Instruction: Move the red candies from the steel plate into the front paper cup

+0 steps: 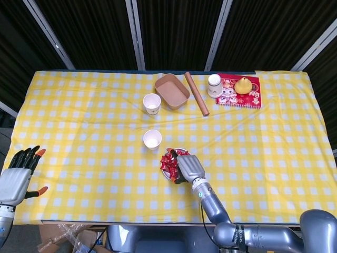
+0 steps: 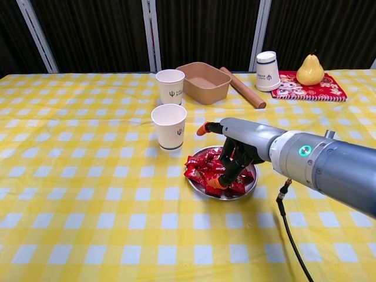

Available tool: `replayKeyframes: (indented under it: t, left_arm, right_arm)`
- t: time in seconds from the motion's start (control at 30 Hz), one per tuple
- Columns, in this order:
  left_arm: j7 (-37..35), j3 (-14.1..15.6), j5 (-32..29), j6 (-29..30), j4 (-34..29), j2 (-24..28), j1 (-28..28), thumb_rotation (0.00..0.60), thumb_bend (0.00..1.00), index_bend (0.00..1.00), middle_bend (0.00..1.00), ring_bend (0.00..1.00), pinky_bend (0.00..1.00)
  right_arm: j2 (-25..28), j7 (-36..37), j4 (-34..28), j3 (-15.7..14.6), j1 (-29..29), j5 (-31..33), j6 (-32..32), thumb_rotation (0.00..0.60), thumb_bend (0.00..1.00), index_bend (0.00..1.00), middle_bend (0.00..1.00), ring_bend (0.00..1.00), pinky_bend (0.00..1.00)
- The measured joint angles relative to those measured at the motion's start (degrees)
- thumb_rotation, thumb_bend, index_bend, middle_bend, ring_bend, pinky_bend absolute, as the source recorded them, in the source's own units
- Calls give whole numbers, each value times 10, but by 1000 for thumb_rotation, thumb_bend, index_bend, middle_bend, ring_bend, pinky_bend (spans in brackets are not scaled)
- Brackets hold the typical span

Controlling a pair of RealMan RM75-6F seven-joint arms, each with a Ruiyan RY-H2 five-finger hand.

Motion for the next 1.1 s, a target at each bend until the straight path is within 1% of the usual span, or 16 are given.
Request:
replayKeyframes:
  t: [0.3,0.63,1.1]
  left_arm:
    - [1,0,1,2,1,-1,0,600,0,0,0,0,0]
    - [0,0,1,2,1,-1,0,600,0,0,0,0,0]
    - [0,0,-2,0,0,-1,-1,600,0,0,0,0,0]
  right_arm:
    - [-7,24,30,-8,9,12,-9,600,305,121,872,1000,951]
    - [-15,42,59,-18,20,26,-15,600,305,195,872,1000,951]
    - [-24,55,86,-25,33,41,-21,600,305,195,872,1000,951]
